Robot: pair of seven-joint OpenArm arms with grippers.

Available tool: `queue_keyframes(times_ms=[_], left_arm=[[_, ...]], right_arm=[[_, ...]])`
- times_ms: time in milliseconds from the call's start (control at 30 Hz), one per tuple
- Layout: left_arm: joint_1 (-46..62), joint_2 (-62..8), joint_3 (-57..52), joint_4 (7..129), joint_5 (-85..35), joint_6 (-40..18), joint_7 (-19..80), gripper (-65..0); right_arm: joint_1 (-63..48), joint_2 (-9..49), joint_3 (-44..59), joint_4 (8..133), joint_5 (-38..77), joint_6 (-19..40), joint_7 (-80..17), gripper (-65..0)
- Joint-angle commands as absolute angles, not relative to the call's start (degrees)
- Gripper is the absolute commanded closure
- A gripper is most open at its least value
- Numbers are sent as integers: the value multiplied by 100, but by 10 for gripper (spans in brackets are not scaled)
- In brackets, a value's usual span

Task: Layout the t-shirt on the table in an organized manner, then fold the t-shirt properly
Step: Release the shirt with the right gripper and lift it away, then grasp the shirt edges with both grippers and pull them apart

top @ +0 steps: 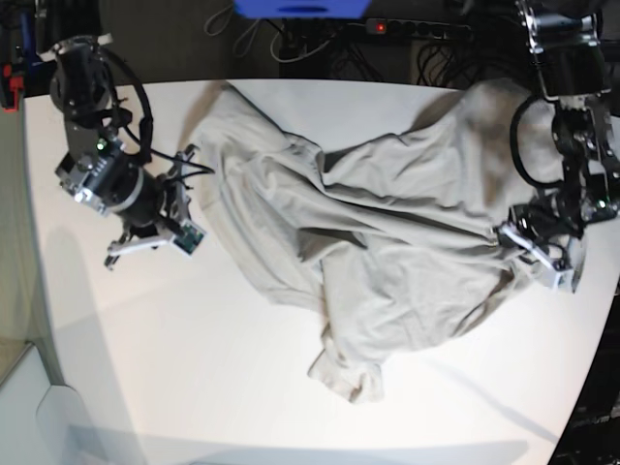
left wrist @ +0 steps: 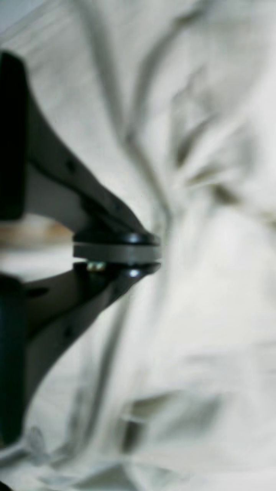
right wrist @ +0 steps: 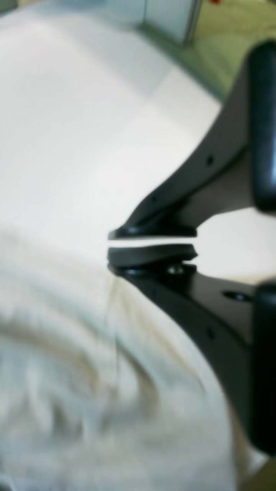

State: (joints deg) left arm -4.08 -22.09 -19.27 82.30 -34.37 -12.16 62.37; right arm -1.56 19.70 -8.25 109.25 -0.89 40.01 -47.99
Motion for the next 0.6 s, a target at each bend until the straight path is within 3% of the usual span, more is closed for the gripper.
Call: queue_keyframes(times_ms=[0, 300, 567], left_arm=[[-242, -2281, -1947, 8382, -3503, -1218, 6220, -1], [1349, -2149, -2299, 8295, -3530, -1174, 5349, -1], [1464, -1956, -2677, 7978, -3486, -1165, 5262, -1]], right_arm=[[57, 1930, -831, 11020, -4, 4000, -4646, -16], [1077, 1349, -989, 9736, 4, 4000, -4620, -17], [2132, 804, -1464, 7793, 4, 4000, -4585, -15]])
